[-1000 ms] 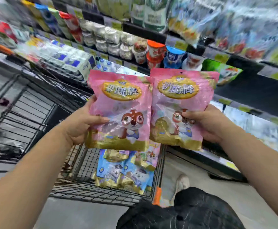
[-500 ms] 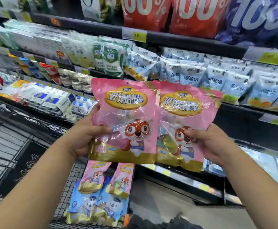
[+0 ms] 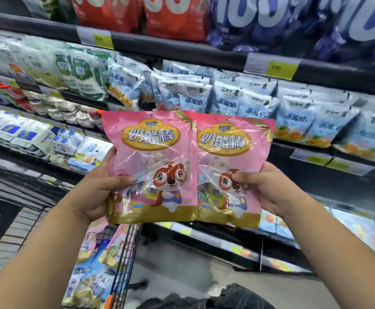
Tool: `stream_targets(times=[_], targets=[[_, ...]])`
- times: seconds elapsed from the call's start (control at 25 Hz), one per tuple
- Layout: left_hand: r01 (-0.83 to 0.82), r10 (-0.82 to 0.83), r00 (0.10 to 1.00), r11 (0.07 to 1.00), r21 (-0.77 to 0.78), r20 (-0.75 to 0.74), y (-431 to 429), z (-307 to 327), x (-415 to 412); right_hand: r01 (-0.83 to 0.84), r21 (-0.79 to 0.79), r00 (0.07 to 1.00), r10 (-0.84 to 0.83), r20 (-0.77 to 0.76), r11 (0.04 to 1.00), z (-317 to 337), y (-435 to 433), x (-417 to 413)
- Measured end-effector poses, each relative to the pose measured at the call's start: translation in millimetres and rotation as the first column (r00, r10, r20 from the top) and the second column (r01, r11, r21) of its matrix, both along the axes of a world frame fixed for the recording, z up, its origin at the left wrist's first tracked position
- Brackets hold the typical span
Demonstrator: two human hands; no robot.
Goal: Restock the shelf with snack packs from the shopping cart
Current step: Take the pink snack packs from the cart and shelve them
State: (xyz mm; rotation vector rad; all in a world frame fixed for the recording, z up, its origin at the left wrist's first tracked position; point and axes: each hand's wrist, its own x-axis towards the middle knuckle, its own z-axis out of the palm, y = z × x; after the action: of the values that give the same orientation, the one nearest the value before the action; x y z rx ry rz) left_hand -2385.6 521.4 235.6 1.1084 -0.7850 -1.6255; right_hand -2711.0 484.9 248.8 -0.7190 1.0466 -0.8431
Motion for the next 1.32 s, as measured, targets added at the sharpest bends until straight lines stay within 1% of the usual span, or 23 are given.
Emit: stream_targets(times=[0.12, 0.24, 0.36, 0.52, 0.68, 0.92, 1.0, 1.08, 1.16, 1.32], targets=[[0.017, -0.017, 1.0, 0.999, 0.034, -0.013, 0.5, -4.4, -17.8, 0.01, 0.025, 1.0, -0.009, -0.004, 1.0, -9.1, -1.3, -20.7], [0.0, -0.004, 0.998, 0.997, 0.08, 0.055, -0.8, -4.5, -28.2, 0.017, 0.065, 1.0, -0.016, -0.014, 0.998, -23.6, -2.8, -30.2], [-0.017, 0.01, 0.998, 0.993, 0.119, 0.064, -8.8, -11.2, -27.6, 0.026, 0.122, 1.0, -0.024, -0.02, 0.992, -40.5, -4.1, -29.7], [0.033, -0.05, 0.996, 0.978, 0.206, 0.076, -27.1, -48.4, -5.0, 0.034, 0.186, 0.999, -0.031, -0.021, 0.982, -69.1, -10.4, -20.3], [0.091, -0.109, 0.993, 0.956, 0.278, 0.051, -43.8, -86.6, 16.8, 0.067, 0.244, 0.998, -0.062, -0.03, 0.967, -103.9, -16.8, 2.8], [0.087, -0.129, 0.987, 0.931, 0.355, 0.095, -81.6, -151.5, 42.2, 0.149, 0.301, 0.989, -0.139, -0.054, 0.942, -160.5, -35.5, 28.7], [0.103, -0.146, 0.984, 0.938, 0.332, 0.105, -97.4, -172.1, 44.4, 0.194, 0.309, 0.981, -0.186, -0.056, 0.931, -181.8, -44.3, 33.0], [0.128, -0.17, 0.976, 0.954, 0.272, 0.136, -110.1, -188.0, 44.8, 0.229, 0.294, 0.973, -0.222, -0.056, 0.928, -199.8, -53.7, 35.5], [0.121, -0.161, 0.975, 0.962, 0.244, 0.152, -122.0, -210.8, 44.1, 0.258, 0.287, 0.966, -0.252, -0.057, 0.923, -221.0, -64.3, 35.3], [0.115, -0.154, 0.974, 0.969, 0.219, 0.167, -139.5, -258.0, 32.9, 0.269, 0.277, 0.962, -0.271, -0.031, 0.922, -261.5, -79.4, 31.4]])
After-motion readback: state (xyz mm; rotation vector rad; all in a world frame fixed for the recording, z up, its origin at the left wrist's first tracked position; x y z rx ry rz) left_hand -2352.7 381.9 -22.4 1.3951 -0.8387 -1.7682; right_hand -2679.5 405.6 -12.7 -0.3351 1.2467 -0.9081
